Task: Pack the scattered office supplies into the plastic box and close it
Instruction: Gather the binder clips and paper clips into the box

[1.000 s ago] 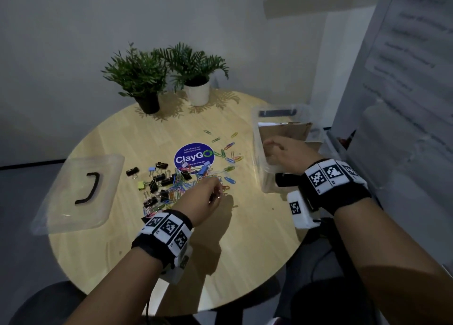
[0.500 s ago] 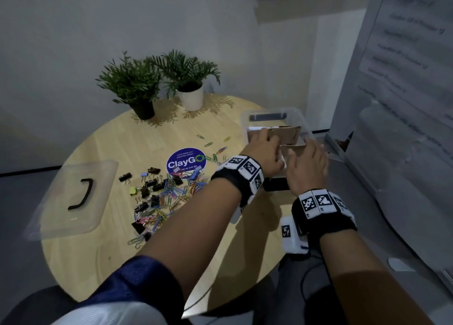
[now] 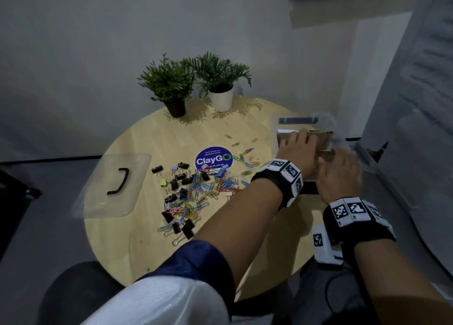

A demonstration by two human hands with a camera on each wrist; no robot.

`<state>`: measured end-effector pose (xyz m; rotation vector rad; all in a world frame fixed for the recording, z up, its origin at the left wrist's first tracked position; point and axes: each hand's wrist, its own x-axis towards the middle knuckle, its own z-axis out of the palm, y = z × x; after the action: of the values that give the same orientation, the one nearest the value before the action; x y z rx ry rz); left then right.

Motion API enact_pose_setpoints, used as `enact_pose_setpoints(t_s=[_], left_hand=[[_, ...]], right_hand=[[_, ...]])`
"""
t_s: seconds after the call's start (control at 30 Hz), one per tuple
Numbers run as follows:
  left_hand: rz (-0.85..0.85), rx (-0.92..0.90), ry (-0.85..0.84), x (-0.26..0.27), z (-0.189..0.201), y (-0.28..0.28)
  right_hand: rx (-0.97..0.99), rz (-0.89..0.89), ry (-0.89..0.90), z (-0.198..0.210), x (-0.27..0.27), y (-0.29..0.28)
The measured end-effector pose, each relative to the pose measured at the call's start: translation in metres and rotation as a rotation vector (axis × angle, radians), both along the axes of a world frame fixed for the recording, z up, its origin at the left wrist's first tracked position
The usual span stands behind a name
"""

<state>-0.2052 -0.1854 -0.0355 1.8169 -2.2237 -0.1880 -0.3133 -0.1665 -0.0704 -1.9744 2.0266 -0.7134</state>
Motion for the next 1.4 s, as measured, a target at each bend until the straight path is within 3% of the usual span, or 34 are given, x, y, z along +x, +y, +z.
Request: enact_pose_setpoints(t_s=[0.17, 0.33, 0.47, 0.57, 0.67, 0.93, 1.07, 1.27, 1.4], left_hand=[[0.044, -0.094, 0.192, 0.055, 0.017, 0.05], [0.237, 0.093, 0.205, 0.178, -0.005, 0.133], [0.439, 0.39, 0.026, 0.245, -0.034, 0.184], [0.471, 0.456, 0.018, 0.256, -0.052, 0.201], [0.449, 0.445, 0.004, 0.252, -0.066, 0.202], [0.479, 0.262, -0.046, 0.239, -0.088, 0.204], [0.43, 0.312, -0.007, 0.242, -0.085, 0.204], [0.519, 0.339, -0.013, 0.243, -0.086, 0.212], [0.503, 0.336, 0.05, 0.239, -0.091, 0.215]], right_hand=[[-0.096, 0.099, -0.015, 0.013, 0.017, 0.01], [-0.234, 0.44, -0.058, 0.022, 0.089, 0.053], [0.009, 0.82, -0.001, 0.008, 0.155, 0.102], [0.186, 1.005, 0.209, -0.016, 0.196, 0.123], [0.291, 1.031, 0.393, -0.038, 0.218, 0.129], [0.246, 1.04, 0.456, -0.061, 0.204, 0.122], [0.272, 1.014, 0.35, -0.062, 0.193, 0.119], [0.349, 0.803, 0.049, -0.06, 0.191, 0.118], [0.382, 0.808, 0.227, -0.068, 0.199, 0.122]])
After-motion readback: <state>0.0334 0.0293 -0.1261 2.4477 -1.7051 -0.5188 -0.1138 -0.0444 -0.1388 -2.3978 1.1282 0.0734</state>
